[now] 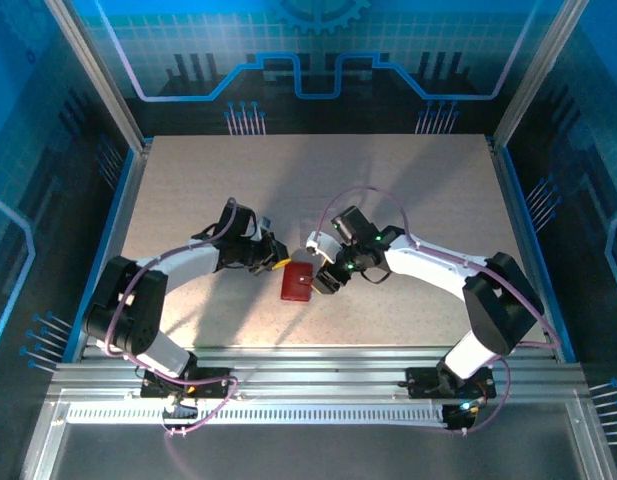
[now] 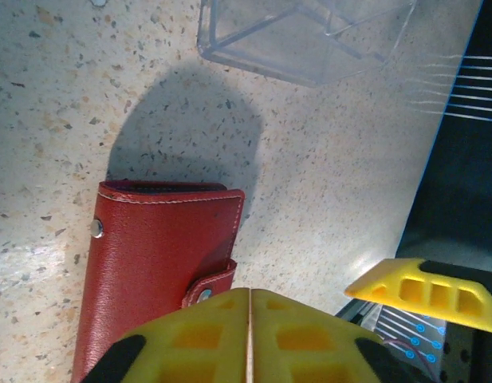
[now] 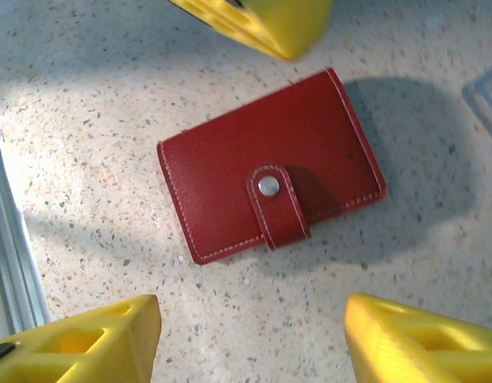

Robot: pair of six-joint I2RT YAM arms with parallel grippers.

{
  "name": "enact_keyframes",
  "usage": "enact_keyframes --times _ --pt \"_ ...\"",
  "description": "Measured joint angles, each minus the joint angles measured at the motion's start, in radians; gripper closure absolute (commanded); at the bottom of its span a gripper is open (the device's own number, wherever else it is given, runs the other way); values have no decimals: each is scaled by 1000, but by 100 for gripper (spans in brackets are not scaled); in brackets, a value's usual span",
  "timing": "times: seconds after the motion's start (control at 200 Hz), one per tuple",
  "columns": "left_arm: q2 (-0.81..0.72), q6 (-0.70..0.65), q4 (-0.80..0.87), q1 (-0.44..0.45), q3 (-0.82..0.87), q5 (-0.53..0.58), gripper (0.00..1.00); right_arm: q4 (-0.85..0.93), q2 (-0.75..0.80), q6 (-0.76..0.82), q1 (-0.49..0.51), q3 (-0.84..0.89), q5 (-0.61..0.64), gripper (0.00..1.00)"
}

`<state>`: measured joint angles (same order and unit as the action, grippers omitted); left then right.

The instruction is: Take the credit cards out of the card holder

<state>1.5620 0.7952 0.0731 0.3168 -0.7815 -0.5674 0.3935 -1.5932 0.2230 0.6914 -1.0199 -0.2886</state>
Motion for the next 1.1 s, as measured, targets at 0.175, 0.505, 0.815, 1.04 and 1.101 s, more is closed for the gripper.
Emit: enact_keyframes --times 0.175,0.505,0.815,1.04,1.101 --pt "50 -5 3 0 0 -3 100 -9 -19 151 1 -15 -15 39" --pt "114 -16 10 0 0 -7 100 18 -145 343 42 -118 -19 43" --pt "128 -16 -5 0 0 -18 100 37 -222 429 50 -173 -17 50" --pt "128 -16 -16 0 7 -18 100 71 -272 451 67 -222 5 53" --pt "130 -15 -19 0 12 -18 100 76 -280 451 73 -231 19 53"
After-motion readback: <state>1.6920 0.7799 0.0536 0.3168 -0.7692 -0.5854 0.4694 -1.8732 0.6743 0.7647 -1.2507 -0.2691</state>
